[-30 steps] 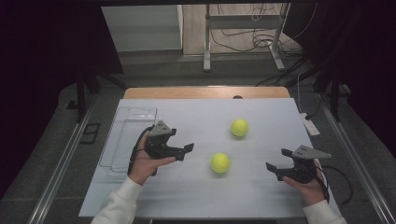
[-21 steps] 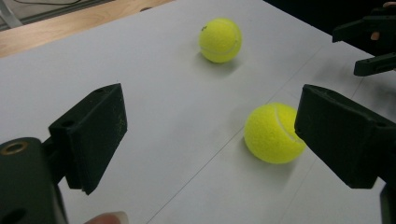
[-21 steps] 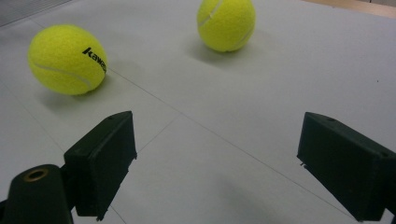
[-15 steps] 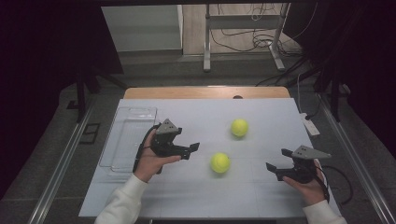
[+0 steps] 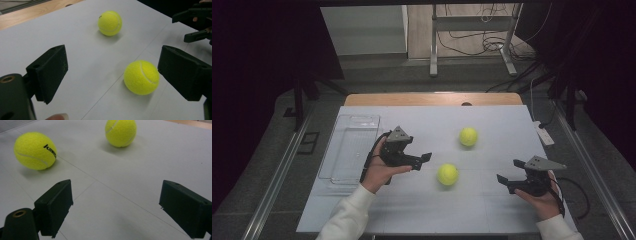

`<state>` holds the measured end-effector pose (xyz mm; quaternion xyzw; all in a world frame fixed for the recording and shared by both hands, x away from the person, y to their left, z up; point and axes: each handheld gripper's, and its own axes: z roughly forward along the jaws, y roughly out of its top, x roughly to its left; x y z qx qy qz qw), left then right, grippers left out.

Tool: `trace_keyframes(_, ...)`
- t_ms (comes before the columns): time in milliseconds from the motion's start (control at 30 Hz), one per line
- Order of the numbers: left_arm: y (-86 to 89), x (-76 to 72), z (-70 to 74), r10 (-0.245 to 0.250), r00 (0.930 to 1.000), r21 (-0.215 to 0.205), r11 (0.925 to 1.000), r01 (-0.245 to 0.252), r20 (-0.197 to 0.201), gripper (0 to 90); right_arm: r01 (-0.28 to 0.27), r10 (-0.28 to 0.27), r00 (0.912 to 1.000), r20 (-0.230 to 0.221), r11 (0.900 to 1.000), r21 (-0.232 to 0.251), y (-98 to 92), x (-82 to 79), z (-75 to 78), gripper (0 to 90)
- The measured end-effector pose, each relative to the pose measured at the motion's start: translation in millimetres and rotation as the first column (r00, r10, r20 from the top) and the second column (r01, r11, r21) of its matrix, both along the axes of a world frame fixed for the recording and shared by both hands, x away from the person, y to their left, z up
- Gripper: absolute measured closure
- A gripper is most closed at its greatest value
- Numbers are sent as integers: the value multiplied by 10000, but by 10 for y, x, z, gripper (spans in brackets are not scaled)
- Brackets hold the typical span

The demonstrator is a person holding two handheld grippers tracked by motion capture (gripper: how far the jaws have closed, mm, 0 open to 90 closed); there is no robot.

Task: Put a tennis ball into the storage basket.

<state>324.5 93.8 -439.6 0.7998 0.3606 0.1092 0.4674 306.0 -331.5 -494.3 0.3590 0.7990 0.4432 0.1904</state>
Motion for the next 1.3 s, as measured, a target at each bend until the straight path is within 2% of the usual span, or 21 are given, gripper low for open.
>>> trace_keyframes(767, -225, 82, -40, -534, 9982, 131, 9985, 538, -271, 103, 26, -26, 10000, -3, 10000, 23, -7, 4, -4, 117)
trace_keyframes(1300, -458, 121, -126, -1203, 9908, 405, 9916, 1229, -620, 99, 60, -60, 10000, -43, 10000, -10, -8, 4, -7, 117)
